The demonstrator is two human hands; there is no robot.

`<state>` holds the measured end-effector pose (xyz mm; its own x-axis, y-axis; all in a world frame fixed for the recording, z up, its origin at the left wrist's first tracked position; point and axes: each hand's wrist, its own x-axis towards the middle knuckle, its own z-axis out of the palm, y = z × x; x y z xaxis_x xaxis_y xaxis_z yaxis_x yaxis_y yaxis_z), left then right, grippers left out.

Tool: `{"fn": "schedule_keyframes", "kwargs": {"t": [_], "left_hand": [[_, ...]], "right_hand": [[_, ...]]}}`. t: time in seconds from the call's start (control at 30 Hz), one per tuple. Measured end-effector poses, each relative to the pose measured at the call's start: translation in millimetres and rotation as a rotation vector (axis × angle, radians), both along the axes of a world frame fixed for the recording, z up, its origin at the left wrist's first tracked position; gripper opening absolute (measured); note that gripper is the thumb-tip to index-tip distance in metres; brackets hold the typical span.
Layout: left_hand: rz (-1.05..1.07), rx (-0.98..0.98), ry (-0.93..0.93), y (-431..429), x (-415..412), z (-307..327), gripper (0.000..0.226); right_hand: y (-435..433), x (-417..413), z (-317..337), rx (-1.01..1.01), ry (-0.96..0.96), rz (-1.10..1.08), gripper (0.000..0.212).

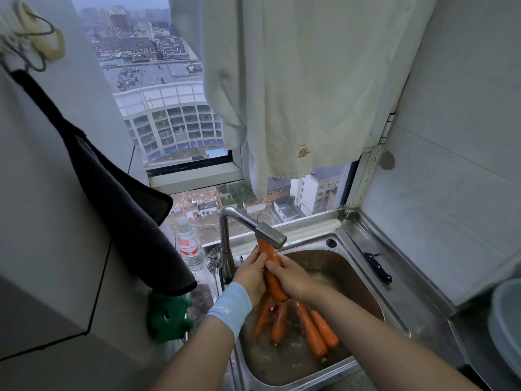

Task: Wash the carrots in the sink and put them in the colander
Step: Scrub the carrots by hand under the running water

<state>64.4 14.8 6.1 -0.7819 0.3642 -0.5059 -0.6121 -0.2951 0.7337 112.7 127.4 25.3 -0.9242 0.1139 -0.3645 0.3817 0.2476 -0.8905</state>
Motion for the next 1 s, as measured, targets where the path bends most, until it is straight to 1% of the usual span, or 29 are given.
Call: {"fn": "schedule_keyframes", "kwargs": {"t": [0.03,0.1,0.17,0.23,0.37,0.4,0.43,0.53,0.6,0.67,0.77,0.8,0.87,0.93,1.0], "left_hand": [[-0.012,-0.012,0.020,-2,1,1,0.031],[-0.042,-0.042,0.058,-5,4,1,0.028],[-0.046,-0.091,0.083,-6,3,0,0.028],[-0.030,-0.132,0.089,-6,-1,-4,0.030],[-0.002,-0.163,0.057,-9,-5,-6,0.035],[-0.001,-0.162,0.055,-10,-5,-5,0.036],[-0.003,-0.157,0.054,-10,-5,-5,0.038],[-0.027,-0.144,0.075,-8,-1,-1,0.035],[-0.021,-0.152,0.082,-6,0,0,0.032],[-0.017,-0.162,0.078,-6,-2,-3,0.036],[-0.004,-0.179,0.063,-6,-5,-4,0.041],[-0.001,-0.178,0.061,-6,-5,-4,0.041],[-0.014,-0.179,0.061,-5,-4,-2,0.040],[-0.034,-0.172,0.053,-6,-2,-1,0.039],[-0.048,-0.171,0.053,-7,-2,-2,0.041]], "right_hand": [[-3,-1,3,0.031,-0.003,-0.040,0.031],[-5,-5,5,0.088,-0.038,-0.135,0.050],[-4,-7,4,0.064,-0.066,-0.170,0.058],[-4,-3,7,0.030,-0.074,-0.139,0.055],[-3,2,5,-0.130,-0.071,0.019,0.038],[-4,1,3,-0.125,-0.074,0.018,0.037],[-6,0,1,-0.097,-0.076,-0.014,0.040],[-11,-6,0,-0.063,-0.154,-0.240,0.057],[-7,-7,3,-0.070,-0.164,-0.279,0.058],[-2,-4,6,-0.087,-0.138,-0.205,0.052],[1,1,6,-0.156,-0.096,-0.018,0.037],[2,1,5,-0.166,-0.090,0.002,0.035],[1,-1,0,-0.134,-0.077,-0.029,0.041],[-1,-5,-2,-0.101,-0.124,-0.125,0.053],[0,-9,-4,-0.105,-0.180,-0.192,0.058]]}}
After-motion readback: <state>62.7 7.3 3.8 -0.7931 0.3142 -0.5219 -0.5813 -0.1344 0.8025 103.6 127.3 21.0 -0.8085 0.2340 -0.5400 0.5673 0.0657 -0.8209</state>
